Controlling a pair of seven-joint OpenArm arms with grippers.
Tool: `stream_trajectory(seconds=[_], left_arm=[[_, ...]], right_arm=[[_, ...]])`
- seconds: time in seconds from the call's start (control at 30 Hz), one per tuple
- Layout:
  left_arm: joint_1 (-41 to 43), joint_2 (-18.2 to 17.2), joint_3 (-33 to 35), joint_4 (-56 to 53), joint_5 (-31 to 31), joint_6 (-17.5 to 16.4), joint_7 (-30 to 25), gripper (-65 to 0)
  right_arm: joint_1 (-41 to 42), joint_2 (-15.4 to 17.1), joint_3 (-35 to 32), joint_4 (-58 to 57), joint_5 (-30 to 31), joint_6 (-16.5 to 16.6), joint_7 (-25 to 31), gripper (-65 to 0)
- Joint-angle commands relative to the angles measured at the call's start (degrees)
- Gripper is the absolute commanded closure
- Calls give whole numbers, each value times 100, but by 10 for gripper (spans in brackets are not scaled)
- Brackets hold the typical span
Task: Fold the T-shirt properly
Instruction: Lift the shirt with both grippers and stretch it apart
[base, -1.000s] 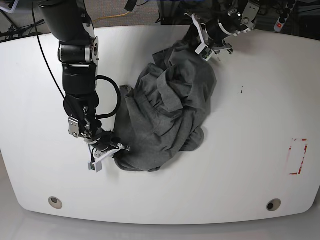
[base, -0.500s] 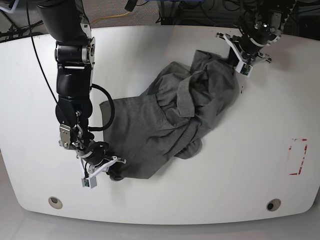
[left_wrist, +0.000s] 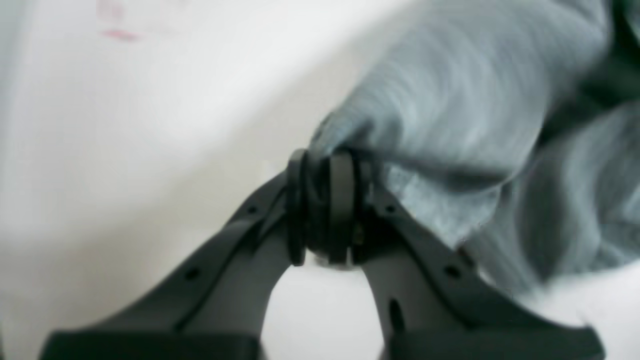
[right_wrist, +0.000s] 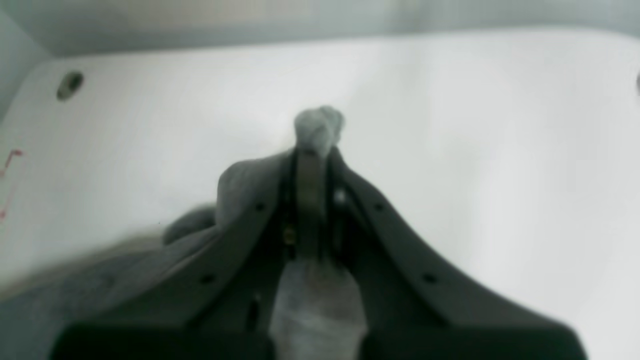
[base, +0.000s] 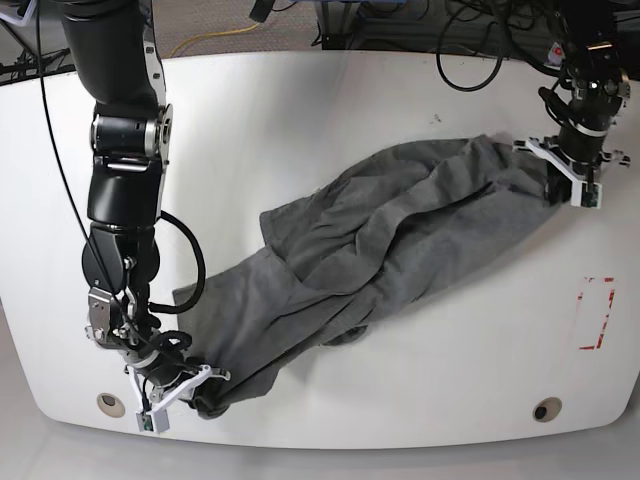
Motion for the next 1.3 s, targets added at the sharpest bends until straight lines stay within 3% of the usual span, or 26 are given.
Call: stream_trajectory(seconds=[0.0, 0.2, 0.33, 0.67, 0.8, 1.0, 1.17, 1.27], left_arm=[[-213, -81, -112, 161, -33, 25, -107, -15], [-1136, -81, -709, 425, -33, 16, 640, -15], [-1892, -99, -903, 442, -24, 16, 1027, -15], [-4037, -890, -929, 442, -41, 16, 2249, -15], [-4538, -952, -929, 442, -41, 16, 2557, -17], [-4529, -1084, -920, 425, -41, -45, 2601, -17], [-3914, -1075, -938, 425, -6, -643, 2609, -17], [-3545, -1075, -938, 434, -41, -678, 2609, -17]], right_arm=[[412, 48, 23, 131, 64, 24, 95, 0], [1072, 109, 14, 131, 64, 33, -248, 0], [1538, 145, -364, 131, 72, 33, -283, 0], [2865, 400, -1041, 131, 72, 42, -309, 0], [3120, 505, -1050, 131, 116, 42, -547, 0], [2953, 637, -1032, 149, 125, 42, -635, 0], [2285, 795, -953, 615, 239, 42, -881, 0], [1740, 804, -601, 773, 257, 42, -942, 0]])
